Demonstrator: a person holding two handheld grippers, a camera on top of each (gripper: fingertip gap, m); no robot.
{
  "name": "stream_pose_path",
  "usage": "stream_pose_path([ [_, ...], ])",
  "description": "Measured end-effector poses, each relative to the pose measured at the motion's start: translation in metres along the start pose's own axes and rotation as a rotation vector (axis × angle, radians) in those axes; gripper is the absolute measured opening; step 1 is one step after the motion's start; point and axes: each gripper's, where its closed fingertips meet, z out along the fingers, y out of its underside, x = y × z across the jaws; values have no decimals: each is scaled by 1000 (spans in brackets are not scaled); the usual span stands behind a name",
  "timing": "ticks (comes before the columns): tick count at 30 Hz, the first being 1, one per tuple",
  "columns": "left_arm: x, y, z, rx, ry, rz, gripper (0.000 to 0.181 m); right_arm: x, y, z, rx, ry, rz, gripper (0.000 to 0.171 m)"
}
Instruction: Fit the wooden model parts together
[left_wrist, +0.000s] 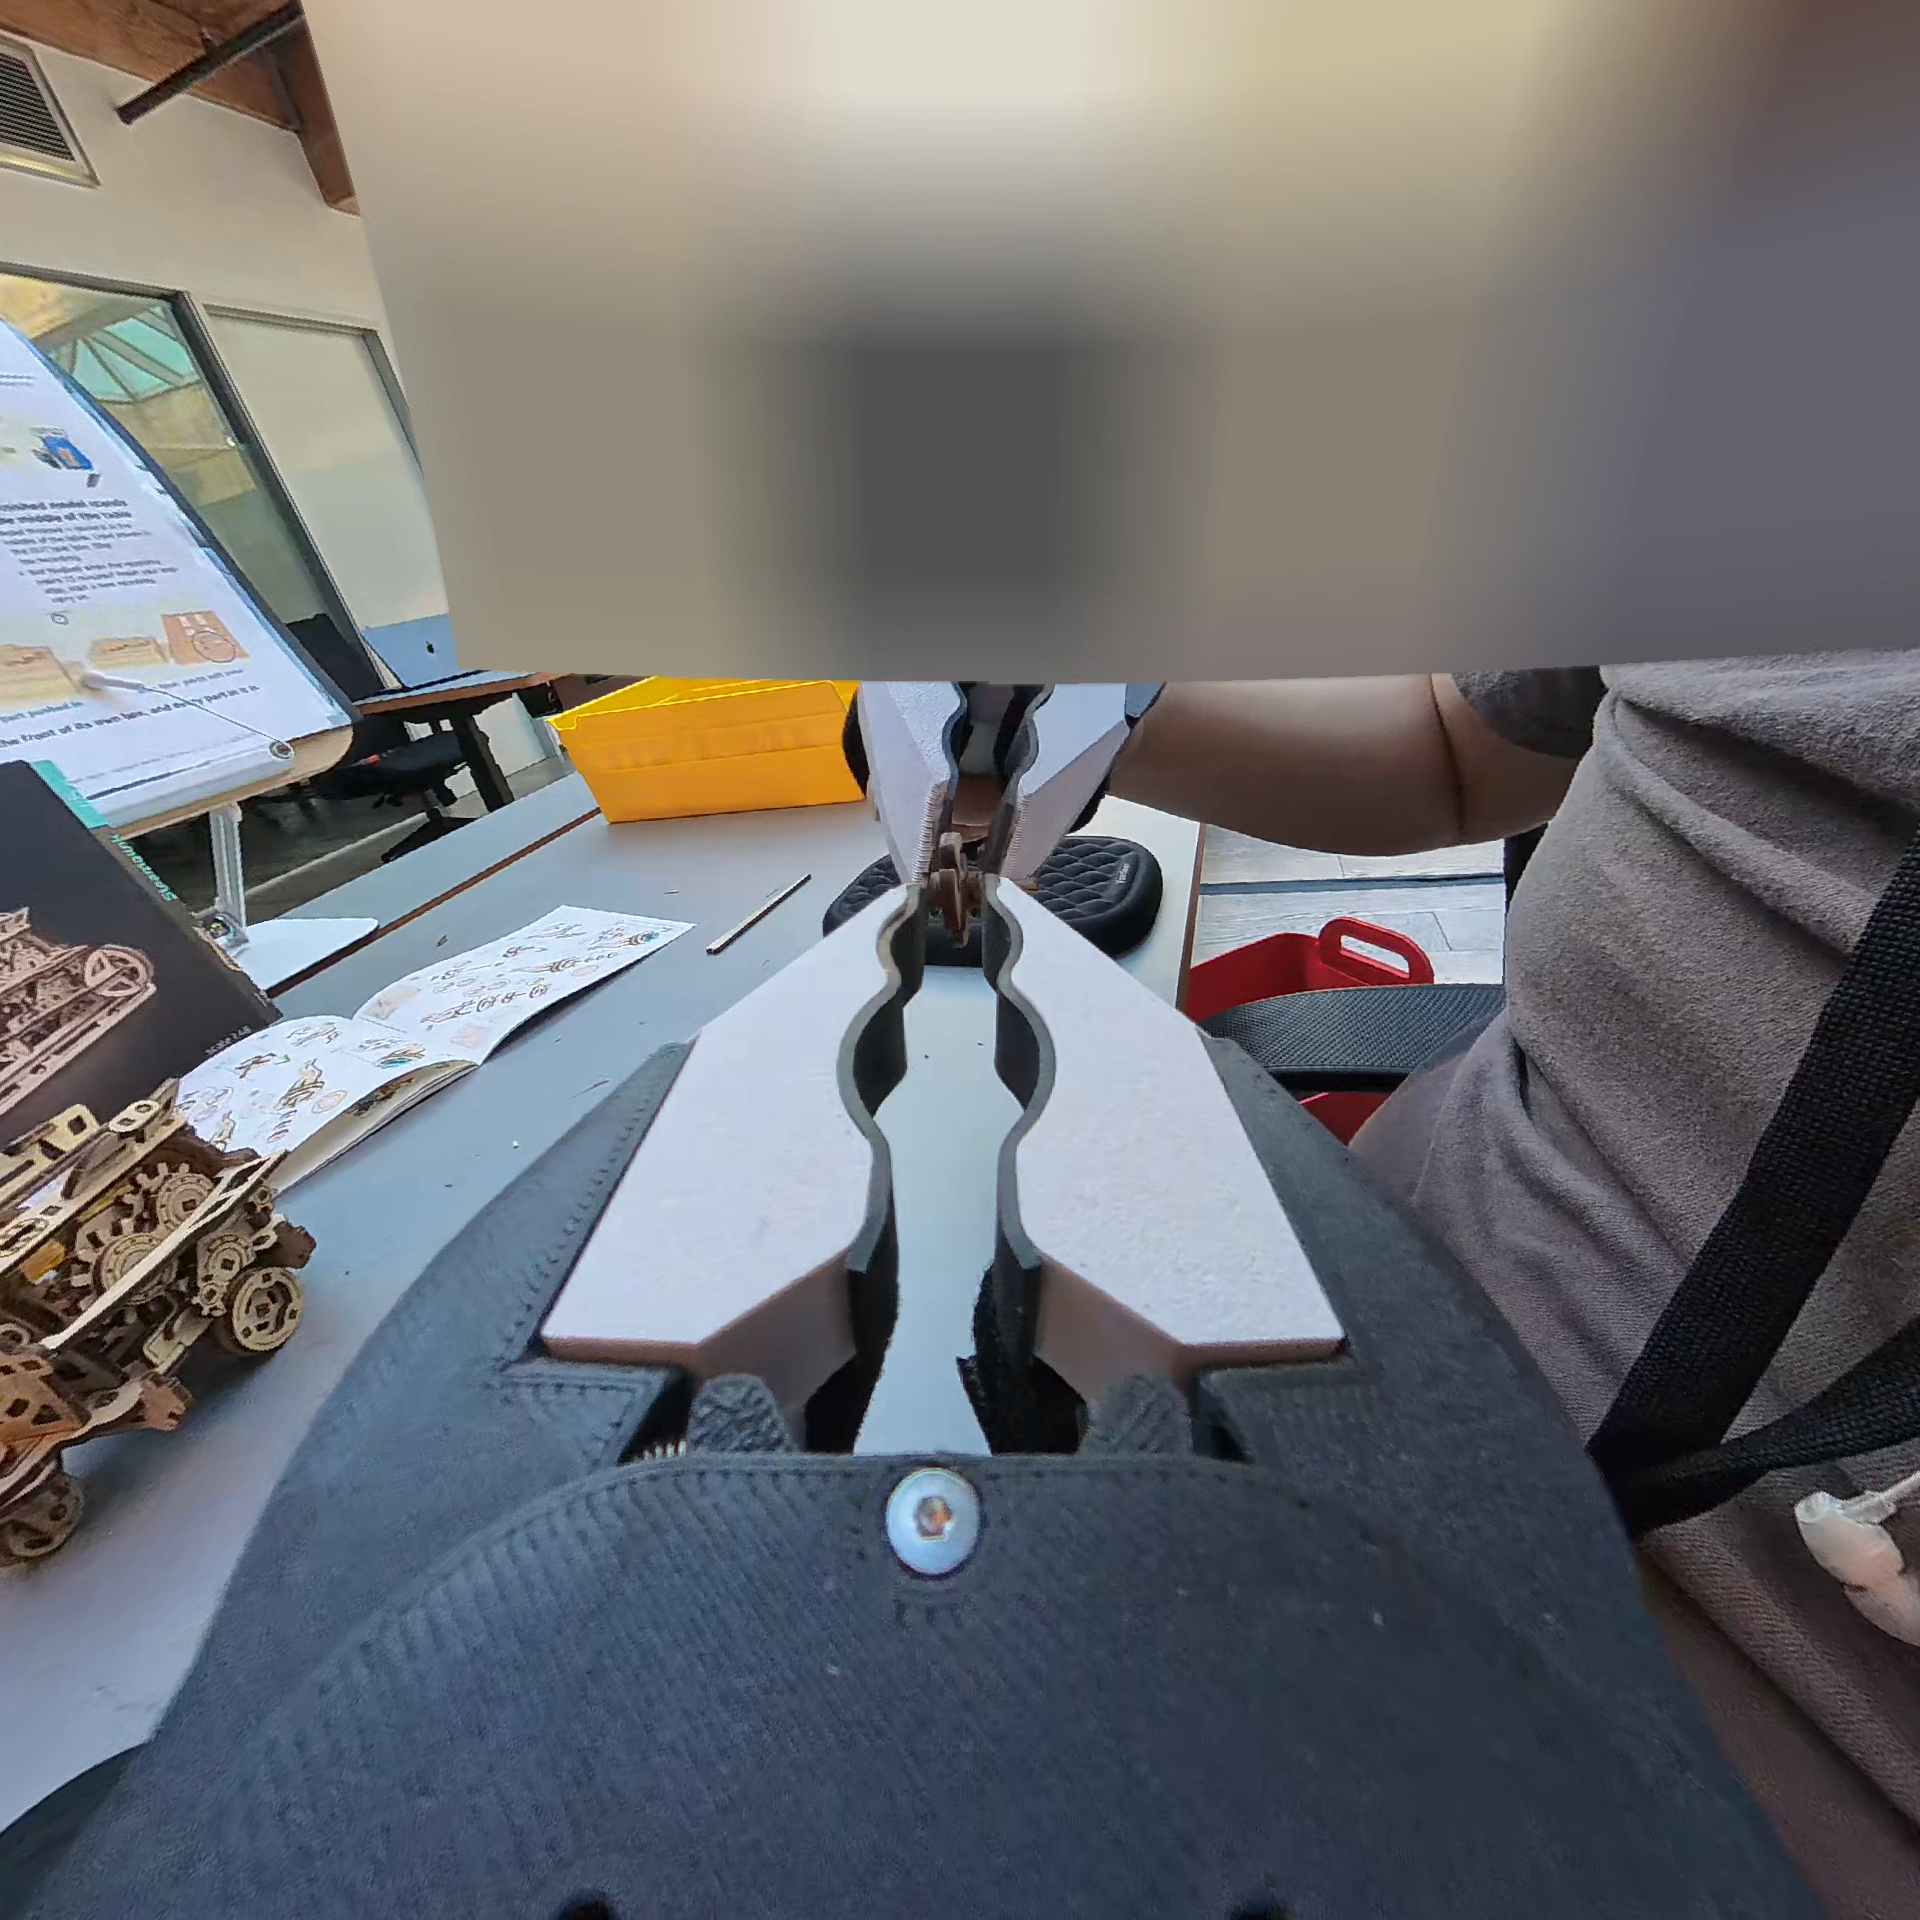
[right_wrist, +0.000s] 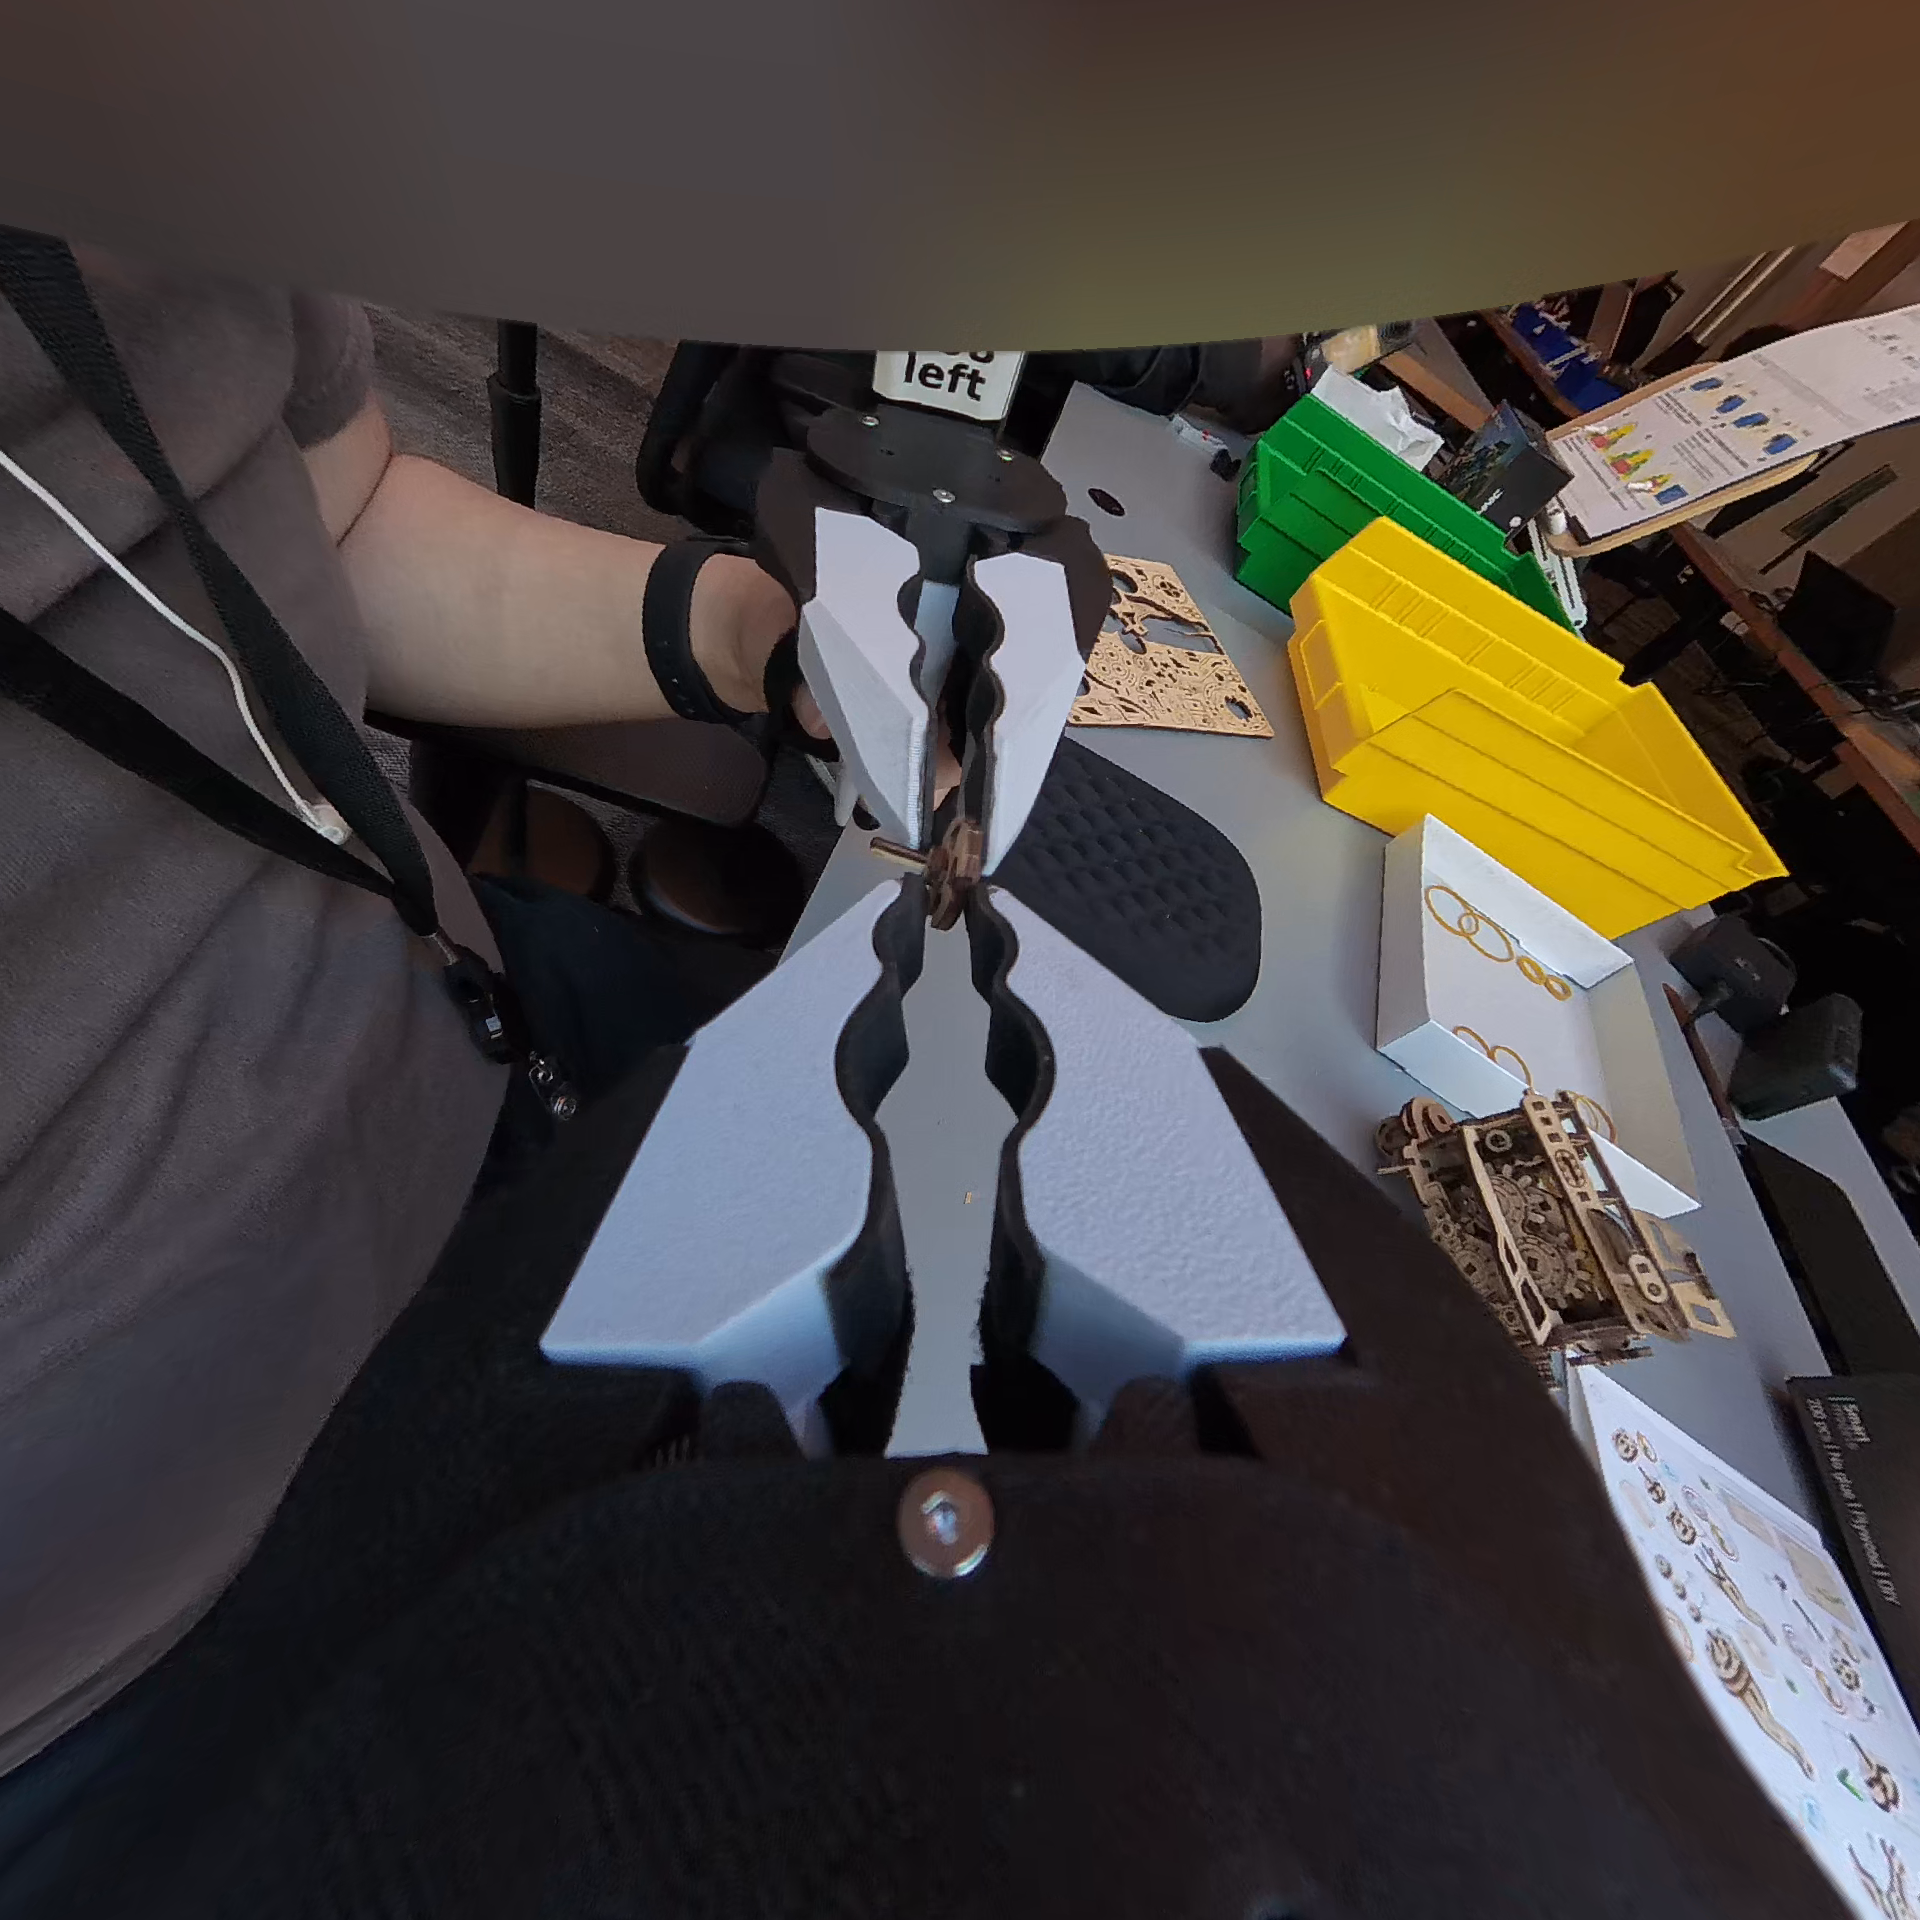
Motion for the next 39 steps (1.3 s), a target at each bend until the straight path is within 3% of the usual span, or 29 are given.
stream_pose_path([
  [19, 4, 8, -1, -93, -56, 159, 7, -1, 3, -1, -147, -18, -100, 10],
  [39, 11, 5, 0, -88, -47, 191, 7, -9, -4, -2, -104, -60, -109, 9],
])
